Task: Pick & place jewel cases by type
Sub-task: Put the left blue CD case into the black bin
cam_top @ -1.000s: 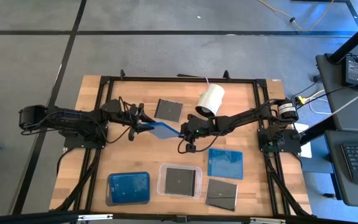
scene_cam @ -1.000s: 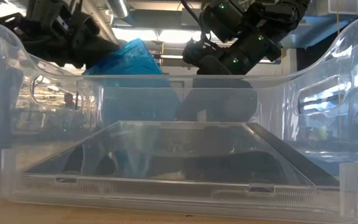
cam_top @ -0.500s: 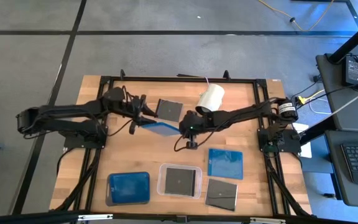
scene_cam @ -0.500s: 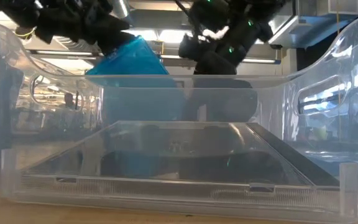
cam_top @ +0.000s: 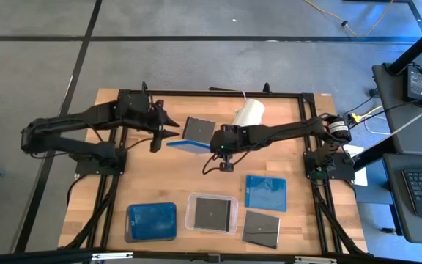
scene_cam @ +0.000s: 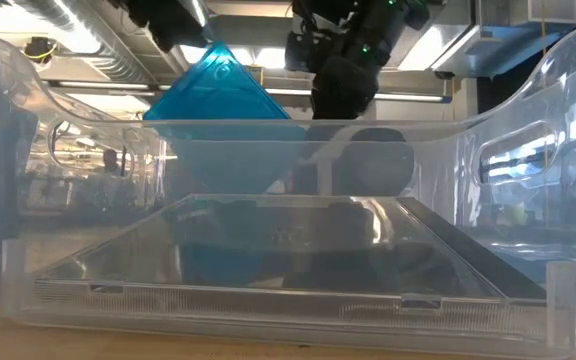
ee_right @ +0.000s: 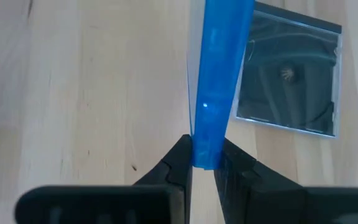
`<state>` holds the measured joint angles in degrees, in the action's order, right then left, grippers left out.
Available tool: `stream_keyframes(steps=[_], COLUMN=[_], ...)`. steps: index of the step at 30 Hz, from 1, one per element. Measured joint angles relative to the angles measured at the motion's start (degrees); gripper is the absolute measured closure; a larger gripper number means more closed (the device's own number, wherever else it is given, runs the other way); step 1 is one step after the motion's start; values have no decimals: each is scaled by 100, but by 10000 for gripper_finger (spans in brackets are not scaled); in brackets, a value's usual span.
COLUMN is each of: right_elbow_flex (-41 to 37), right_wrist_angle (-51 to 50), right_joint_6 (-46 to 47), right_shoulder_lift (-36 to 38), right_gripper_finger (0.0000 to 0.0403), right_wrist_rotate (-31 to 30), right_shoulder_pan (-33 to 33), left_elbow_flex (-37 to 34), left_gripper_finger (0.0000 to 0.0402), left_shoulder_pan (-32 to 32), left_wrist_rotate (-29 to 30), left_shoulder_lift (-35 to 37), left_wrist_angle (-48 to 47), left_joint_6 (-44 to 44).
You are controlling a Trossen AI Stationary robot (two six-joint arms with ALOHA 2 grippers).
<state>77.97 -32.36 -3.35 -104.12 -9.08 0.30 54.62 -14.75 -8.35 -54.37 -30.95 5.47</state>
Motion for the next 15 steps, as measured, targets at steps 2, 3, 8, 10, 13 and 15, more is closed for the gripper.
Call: stream_keyframes(steps=[2, 3, 8, 10, 13, 15], right_elbow_flex=[0, 0, 0, 0, 0, 0], right_wrist_angle=[5, 13, 79, 76, 70, 50], right_joint_6=[37, 68, 158, 179, 284, 307], right_shoulder_lift=[2, 1, 2, 2, 2, 2], right_gripper_finger=[350, 350, 350, 350, 350, 350], right_wrist_rotate=[-3, -3, 0, 5, 9, 9], right_shoulder_pan=[-14, -20, -21, -17, -16, -16], left_elbow_flex=[85, 121, 395, 534, 737, 836], left_gripper_finger=[256, 256, 256, 256, 256, 256], left_shoulder_pan=[242, 372, 884, 998, 1090, 1127], left_wrist_rotate=[157, 275, 1027, 1179, 1171, 1106], left_shoulder_lift=[-127, -208, -770, -985, -1238, -1356], left_wrist_angle=[-166, -216, -320, -398, -408, -406], left_joint_6=[-4, -19, -312, -194, -174, -168])
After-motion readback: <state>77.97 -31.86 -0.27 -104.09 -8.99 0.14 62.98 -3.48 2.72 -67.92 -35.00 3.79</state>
